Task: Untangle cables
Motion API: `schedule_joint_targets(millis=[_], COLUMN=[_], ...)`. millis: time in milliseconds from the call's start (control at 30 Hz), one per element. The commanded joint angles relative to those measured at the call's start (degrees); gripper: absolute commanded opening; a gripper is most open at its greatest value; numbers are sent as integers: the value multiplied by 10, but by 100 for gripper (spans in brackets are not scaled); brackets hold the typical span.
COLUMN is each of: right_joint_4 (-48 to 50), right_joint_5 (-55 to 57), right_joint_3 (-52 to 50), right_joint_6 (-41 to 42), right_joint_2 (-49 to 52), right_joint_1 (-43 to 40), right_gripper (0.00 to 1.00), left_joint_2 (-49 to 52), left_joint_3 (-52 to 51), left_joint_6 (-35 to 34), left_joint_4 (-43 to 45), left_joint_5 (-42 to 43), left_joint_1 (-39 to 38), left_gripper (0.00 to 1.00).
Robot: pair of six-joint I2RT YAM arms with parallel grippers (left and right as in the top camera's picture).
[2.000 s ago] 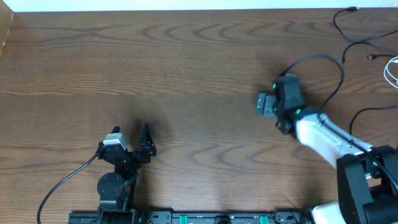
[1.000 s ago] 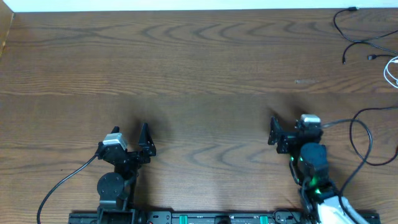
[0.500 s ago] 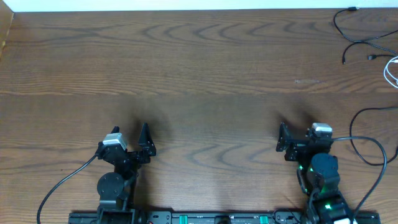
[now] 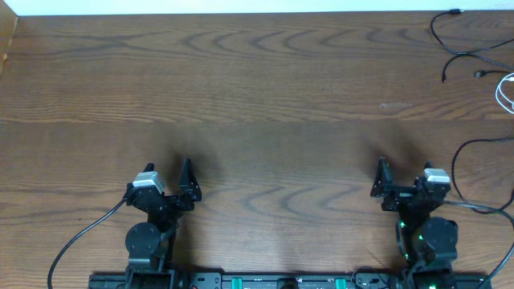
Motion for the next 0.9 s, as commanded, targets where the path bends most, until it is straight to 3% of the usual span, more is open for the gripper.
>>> schedule_joint_targets(millis=[0, 533, 867], right_joint_4=[-5, -2, -6], right_joint_5=[-18, 2, -49], right_joint_3=[-1, -1, -1], right_joint_6=[-34, -23, -65], right_joint_2=[-32, -49, -49], right_joint_1=[-16, -44, -46], right_gripper=[99, 99, 99], left_joint_2=[-3, -3, -3], left_joint_3=[-9, -9, -9], left_joint_6=[-1, -1, -1], left_joint_4=[-25, -25, -25], left_joint_5=[-16, -16, -16], left_joint_1=[3, 3, 3], left_gripper=[87, 87, 87])
